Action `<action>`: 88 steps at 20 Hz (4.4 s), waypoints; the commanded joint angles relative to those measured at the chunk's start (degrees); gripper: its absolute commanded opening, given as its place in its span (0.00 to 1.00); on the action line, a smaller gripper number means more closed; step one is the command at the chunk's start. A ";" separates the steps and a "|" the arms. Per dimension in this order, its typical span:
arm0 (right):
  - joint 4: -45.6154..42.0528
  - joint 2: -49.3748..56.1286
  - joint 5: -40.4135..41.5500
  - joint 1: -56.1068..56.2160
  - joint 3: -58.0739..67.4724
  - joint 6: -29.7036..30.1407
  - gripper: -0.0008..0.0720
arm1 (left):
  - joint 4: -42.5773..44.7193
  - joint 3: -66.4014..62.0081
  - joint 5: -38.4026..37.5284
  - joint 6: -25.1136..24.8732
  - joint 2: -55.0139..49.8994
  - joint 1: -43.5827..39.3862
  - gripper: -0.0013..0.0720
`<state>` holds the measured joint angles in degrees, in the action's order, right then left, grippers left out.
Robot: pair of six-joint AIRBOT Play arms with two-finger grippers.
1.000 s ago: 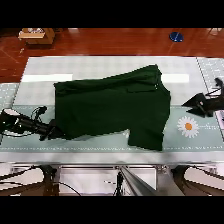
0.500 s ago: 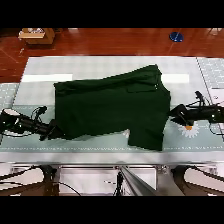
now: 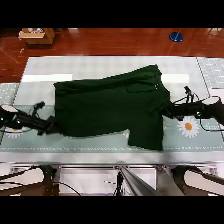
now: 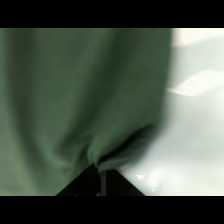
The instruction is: Fold the shirts.
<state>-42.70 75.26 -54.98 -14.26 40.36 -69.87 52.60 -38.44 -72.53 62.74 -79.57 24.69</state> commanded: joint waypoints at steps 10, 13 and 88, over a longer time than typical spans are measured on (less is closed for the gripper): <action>-4.92 -29.29 -1.77 0.26 54.12 -1.31 0.04 | -25.09 -54.90 5.31 -2.05 32.28 0.04 0.05; -16.96 -31.89 -2.19 0.26 66.51 -15.37 0.04 | -21.88 -64.19 14.47 0.35 40.22 0.04 0.05; -32.30 25.18 -12.09 10.08 46.73 -16.61 0.25 | 3.98 -35.01 8.44 17.03 -15.74 -15.04 0.11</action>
<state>-75.33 99.26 -66.19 -4.21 87.09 -86.41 56.49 -73.36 -61.80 77.76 -93.82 9.65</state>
